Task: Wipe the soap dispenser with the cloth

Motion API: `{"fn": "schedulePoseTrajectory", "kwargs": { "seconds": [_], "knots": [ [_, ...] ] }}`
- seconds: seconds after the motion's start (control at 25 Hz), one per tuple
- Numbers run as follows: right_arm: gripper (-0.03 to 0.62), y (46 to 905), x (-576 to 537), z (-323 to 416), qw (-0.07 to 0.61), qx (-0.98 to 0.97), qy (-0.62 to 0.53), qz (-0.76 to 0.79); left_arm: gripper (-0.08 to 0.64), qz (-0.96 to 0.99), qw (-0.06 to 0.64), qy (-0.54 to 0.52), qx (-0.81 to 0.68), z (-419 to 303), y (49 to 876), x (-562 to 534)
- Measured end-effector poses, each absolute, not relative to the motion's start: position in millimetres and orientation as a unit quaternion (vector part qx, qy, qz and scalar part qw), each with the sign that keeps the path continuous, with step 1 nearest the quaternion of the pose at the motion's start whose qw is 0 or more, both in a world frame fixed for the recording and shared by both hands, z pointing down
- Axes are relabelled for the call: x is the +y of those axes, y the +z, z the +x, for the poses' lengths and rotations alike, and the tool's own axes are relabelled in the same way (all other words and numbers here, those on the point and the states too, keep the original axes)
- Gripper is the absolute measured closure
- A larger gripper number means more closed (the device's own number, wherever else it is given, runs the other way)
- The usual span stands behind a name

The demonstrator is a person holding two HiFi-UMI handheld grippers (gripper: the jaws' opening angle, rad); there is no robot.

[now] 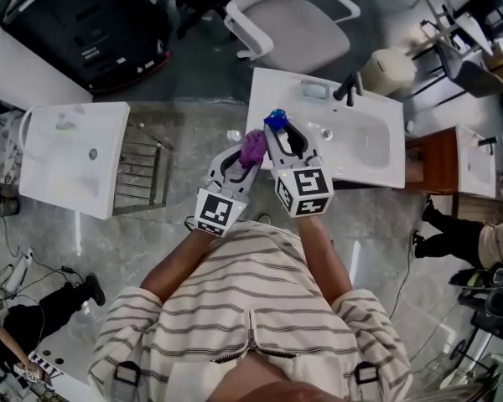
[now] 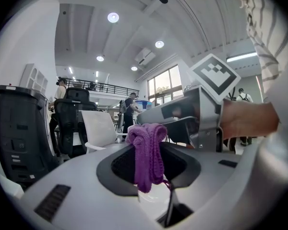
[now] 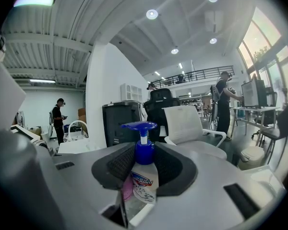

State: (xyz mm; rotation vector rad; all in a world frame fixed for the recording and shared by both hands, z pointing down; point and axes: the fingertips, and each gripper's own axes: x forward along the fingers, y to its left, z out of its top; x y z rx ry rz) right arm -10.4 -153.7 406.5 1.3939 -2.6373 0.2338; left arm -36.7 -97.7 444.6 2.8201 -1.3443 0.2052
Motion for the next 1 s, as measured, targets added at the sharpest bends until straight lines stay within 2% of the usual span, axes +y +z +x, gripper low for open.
{"fn": "schedulePoseTrajectory", "kwargs": {
  "seconds": [0.48, 1.0],
  "knots": [
    [0.460, 402.6, -156.0, -6.2, 0.086, -0.880, 0.059, 0.463, 0.442, 0.927, -0.023, 0.080, -0.365, 1.8, 450.2, -101.0],
    [0.460, 388.4, -157.2, 12.0, 0.074, -0.878, 0.058, 0.470, 0.442, 0.937, -0.001, 0.100, -0.335, 28.6, 462.3, -111.7]
  ]
}}
